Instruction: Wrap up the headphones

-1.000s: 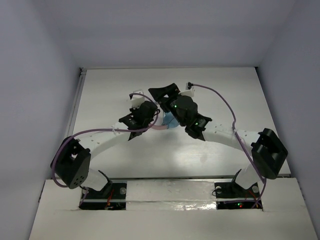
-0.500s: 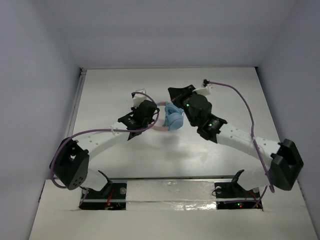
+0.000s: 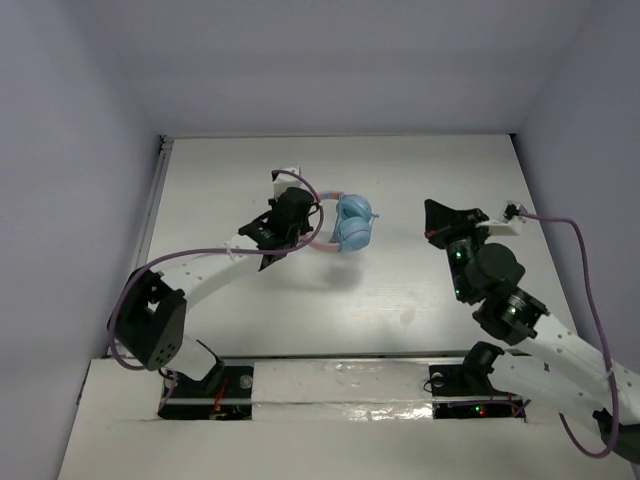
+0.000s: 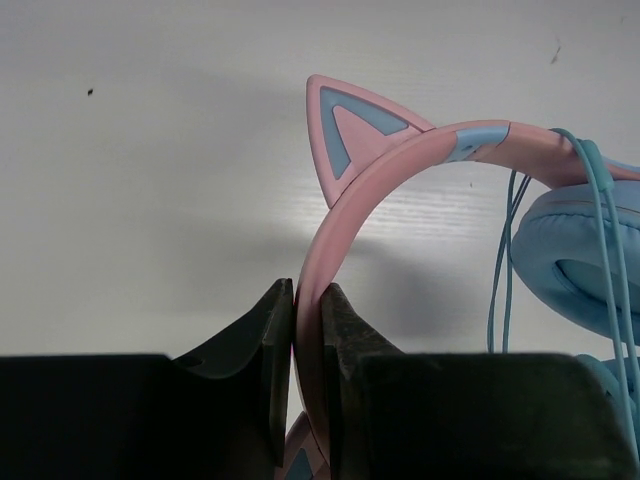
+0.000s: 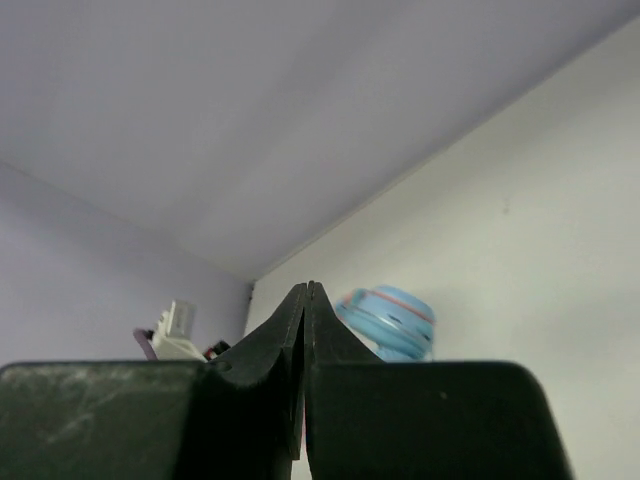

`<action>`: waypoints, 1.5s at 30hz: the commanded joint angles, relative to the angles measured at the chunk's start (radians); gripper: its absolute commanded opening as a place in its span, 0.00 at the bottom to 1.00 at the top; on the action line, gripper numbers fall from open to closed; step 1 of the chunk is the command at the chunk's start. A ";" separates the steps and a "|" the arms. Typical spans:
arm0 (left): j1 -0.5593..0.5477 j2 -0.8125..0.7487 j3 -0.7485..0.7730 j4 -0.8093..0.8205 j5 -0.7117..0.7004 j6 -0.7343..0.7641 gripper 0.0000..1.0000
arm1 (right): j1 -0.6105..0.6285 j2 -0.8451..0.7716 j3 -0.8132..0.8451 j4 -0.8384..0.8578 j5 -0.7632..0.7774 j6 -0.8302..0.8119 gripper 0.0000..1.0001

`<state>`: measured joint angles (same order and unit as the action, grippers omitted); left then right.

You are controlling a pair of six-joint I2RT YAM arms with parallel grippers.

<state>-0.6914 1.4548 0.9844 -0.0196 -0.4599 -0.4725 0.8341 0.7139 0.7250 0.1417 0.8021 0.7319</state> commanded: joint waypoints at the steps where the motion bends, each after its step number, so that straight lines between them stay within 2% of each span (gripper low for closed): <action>1: 0.036 0.036 0.066 0.193 0.026 0.037 0.00 | -0.004 -0.115 -0.045 -0.186 0.077 -0.019 0.03; 4: 0.049 0.093 0.091 0.248 0.035 0.046 0.00 | -0.004 -0.256 -0.078 -0.267 0.062 -0.015 0.11; 5: 0.049 0.111 0.103 0.254 0.038 0.046 0.00 | -0.004 -0.313 -0.093 -0.302 0.052 -0.014 0.17; 9: 0.070 0.226 0.148 0.305 0.044 0.071 0.00 | -0.004 -0.390 -0.110 -0.379 0.051 -0.008 0.30; 11: 0.070 0.263 0.175 0.316 0.046 0.072 0.00 | -0.004 -0.396 -0.114 -0.396 0.048 -0.008 0.33; 22: 0.099 0.447 0.208 0.451 0.104 0.107 0.00 | -0.004 -0.301 -0.165 -0.311 -0.037 0.003 0.34; 25: 0.099 0.460 0.206 0.438 0.083 0.094 0.00 | -0.004 -0.283 -0.171 -0.286 -0.040 -0.003 0.40; 27: 0.108 0.452 0.192 0.444 0.064 0.092 0.10 | -0.004 -0.269 -0.171 -0.274 -0.041 -0.009 0.49; 28: 0.109 0.449 0.185 0.454 0.063 0.094 0.21 | -0.004 -0.265 -0.171 -0.272 -0.038 -0.009 0.53; 29: 0.109 0.447 0.178 0.451 0.058 0.095 0.26 | -0.004 -0.261 -0.167 -0.269 -0.037 -0.011 0.61; 31: 0.109 0.437 0.168 0.449 0.049 0.091 0.36 | -0.004 -0.258 -0.161 -0.269 -0.034 -0.015 0.66; 33: 0.109 0.412 0.160 0.448 0.053 0.080 0.40 | -0.004 -0.261 -0.144 -0.274 -0.026 -0.025 0.72; 34: 0.109 0.398 0.155 0.449 0.053 0.074 0.47 | -0.004 -0.264 -0.138 -0.277 -0.021 -0.029 0.74; 38: 0.109 0.322 0.131 0.445 0.047 0.064 0.58 | -0.004 -0.284 -0.096 -0.307 0.002 -0.046 0.83; 44: 0.109 0.063 0.077 0.445 0.072 0.035 0.67 | -0.004 -0.336 -0.006 -0.332 0.039 -0.097 0.84; 45: 0.109 -0.012 0.083 0.399 0.072 0.005 0.68 | -0.004 -0.344 0.004 -0.326 0.032 -0.110 0.84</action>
<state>-0.5873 1.6253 1.0664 0.3676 -0.3901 -0.4171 0.8326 0.4038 0.6472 -0.2031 0.7952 0.6731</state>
